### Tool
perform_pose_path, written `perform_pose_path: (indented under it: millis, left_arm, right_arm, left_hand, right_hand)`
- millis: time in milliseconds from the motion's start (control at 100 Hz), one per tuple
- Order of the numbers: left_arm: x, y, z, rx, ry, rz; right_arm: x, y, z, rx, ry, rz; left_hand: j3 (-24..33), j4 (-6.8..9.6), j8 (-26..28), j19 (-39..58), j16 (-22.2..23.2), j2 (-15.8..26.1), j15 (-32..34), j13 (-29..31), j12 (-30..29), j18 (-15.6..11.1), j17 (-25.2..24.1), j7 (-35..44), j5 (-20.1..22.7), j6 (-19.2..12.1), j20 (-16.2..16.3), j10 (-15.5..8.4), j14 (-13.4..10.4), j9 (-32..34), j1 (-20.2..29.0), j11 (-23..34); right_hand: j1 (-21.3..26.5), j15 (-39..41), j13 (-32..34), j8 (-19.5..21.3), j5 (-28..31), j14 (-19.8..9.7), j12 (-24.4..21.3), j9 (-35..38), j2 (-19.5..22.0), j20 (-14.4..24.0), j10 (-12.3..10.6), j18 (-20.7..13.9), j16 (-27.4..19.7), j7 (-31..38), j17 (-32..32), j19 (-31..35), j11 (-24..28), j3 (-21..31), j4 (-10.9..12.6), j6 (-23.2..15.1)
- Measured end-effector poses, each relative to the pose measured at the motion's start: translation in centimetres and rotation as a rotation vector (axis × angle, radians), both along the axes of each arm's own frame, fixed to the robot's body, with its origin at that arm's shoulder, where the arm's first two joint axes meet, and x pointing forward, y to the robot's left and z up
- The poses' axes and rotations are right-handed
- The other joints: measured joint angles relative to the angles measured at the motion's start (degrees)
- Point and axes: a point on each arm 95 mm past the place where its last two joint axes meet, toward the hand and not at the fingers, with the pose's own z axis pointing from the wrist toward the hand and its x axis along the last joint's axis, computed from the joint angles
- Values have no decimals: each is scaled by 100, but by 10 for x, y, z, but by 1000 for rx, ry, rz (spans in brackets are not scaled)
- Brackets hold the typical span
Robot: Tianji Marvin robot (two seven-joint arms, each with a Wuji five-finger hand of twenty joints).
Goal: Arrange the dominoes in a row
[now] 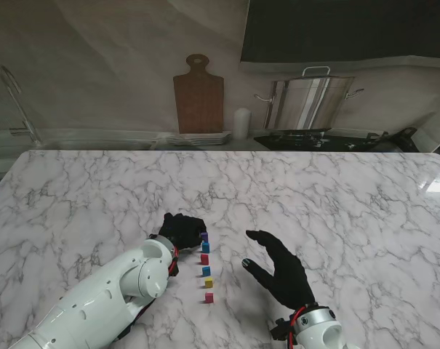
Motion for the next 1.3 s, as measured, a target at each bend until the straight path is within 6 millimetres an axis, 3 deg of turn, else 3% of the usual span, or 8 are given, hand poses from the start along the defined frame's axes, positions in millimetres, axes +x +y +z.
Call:
perform_pose_path:
  millis: [1300]
  left_arm:
    - [-2, 7, 4, 41, 21, -27]
  right_arm:
    - [0, 0, 0, 0, 1, 0]
  left_hand:
    - [551, 2, -45, -350, -60, -72, -173, -140, -688, -38, -1, -495, -5, 12, -10, 26, 0, -578, -392, 282]
  right_hand:
    - [0, 0, 0, 0, 0, 0, 0, 0, 0, 0, 0, 0, 0, 0, 0, 0, 0, 0, 0, 0]
